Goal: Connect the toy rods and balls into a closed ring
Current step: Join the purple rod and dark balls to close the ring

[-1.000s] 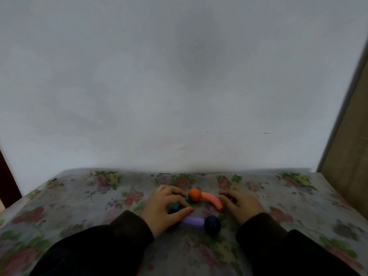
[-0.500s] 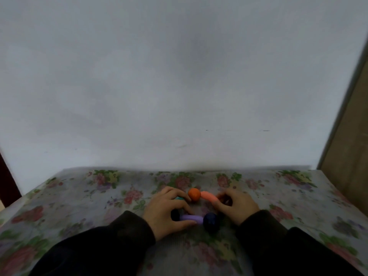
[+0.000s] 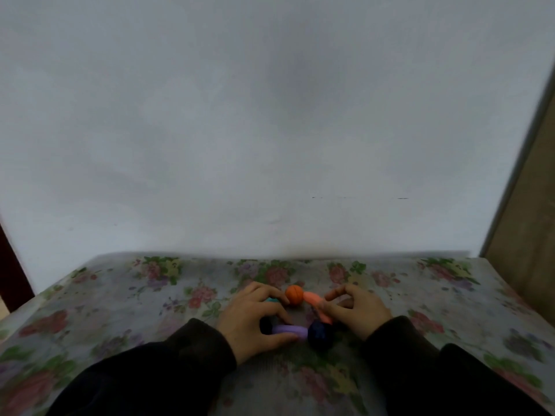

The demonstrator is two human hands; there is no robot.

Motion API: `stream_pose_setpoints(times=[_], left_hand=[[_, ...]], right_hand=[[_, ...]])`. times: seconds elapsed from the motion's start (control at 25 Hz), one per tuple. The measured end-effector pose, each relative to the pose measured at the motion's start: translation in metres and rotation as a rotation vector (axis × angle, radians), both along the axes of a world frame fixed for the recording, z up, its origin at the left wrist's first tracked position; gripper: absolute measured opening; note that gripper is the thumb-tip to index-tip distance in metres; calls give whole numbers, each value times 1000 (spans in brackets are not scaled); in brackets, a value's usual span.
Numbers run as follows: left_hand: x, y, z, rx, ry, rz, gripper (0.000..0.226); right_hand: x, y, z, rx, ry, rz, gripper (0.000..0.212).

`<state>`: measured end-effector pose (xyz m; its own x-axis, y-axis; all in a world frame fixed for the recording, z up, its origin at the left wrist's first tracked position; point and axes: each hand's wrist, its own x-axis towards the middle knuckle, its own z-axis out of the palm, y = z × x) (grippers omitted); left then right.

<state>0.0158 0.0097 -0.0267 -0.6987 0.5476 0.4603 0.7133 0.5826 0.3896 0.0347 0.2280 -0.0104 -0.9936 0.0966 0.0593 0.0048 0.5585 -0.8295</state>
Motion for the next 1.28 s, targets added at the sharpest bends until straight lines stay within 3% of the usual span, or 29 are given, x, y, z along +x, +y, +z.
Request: stream_pose_setpoints(times=[0.44,0.88,1.04,1.16,1.28], left_hand=[[2,0,1,17,3,-29,34],[3,0,3,12,-9,-33,34],[3,0,4,26,-42,-35,27],[2,0,6,153,-123,-32,11],[-2,-3,10,433,-295,33,27]], right_hand=[[0,-1,-4,30,66,20,26],[0,-3,-8,318,157,15,16],[-2,-3,-10,280,156,14,15],[-3,-1,-12,239,145,1,21],[-5,0,-9,206,125,-15,25]])
